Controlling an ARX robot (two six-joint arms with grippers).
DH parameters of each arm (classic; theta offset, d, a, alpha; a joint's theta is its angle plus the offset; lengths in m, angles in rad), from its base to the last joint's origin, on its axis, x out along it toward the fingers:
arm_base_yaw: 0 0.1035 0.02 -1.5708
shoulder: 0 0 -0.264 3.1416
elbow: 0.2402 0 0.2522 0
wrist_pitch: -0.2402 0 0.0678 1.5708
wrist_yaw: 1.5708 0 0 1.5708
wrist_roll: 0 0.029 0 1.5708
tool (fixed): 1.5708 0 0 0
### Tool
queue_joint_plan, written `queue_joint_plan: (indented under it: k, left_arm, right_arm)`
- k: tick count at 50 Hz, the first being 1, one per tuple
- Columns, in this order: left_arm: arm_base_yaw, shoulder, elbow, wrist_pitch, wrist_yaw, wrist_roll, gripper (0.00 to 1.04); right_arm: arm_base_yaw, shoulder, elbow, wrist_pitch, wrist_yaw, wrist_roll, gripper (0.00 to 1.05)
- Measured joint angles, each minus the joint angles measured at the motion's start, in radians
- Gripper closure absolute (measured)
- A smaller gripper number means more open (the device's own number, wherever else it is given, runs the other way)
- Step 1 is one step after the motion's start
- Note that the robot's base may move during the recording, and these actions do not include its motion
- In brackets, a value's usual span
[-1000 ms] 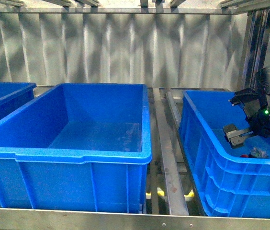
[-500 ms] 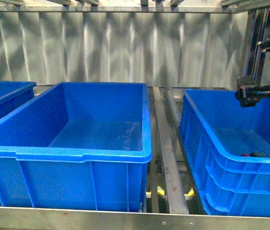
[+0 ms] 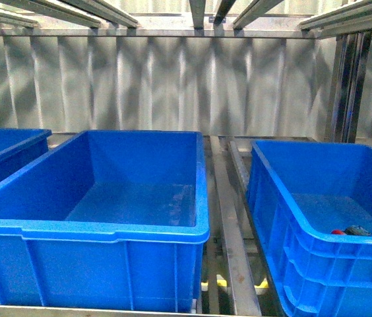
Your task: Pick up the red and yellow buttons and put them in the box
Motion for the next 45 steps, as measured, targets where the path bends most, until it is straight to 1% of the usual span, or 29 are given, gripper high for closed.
queue_joint_plan:
  k: [3, 5, 6, 7, 10, 24, 45]
  left_arm:
    - [0.000, 0.000, 0.000, 0.000, 0.000, 0.000, 0.08]
    - [0.000, 0.000, 0.000, 0.000, 0.000, 0.000, 0.08]
    - [0.000, 0.000, 0.000, 0.000, 0.000, 0.000, 0.08]
    - [0.000, 0.000, 0.000, 0.000, 0.000, 0.000, 0.08]
    - [0.000, 0.000, 0.000, 0.000, 0.001, 0.000, 0.08]
    - [0.000, 0.000, 0.000, 0.000, 0.000, 0.000, 0.08]
    - [0.000, 0.000, 0.000, 0.000, 0.000, 0.000, 0.08]
  right_arm:
    - [0.036, -0.101, -0.082, -0.024, 0.034, 0.000, 0.75]
    - [0.076, -0.150, -0.122, -0.024, 0.085, 0.000, 0.82]
    - [0.086, -0.159, -0.129, -0.024, 0.096, 0.000, 0.84]
    - [0.108, -0.182, -0.148, -0.023, 0.113, 0.000, 0.89]
    - [0.131, -0.220, -0.183, -0.015, 0.118, 0.000, 1.01]
    - [0.139, -0.334, -0.299, -0.010, 0.126, 0.002, 1.01]
    - [0.140, -0.463, -0.372, -0.066, 0.126, 0.003, 1.01]
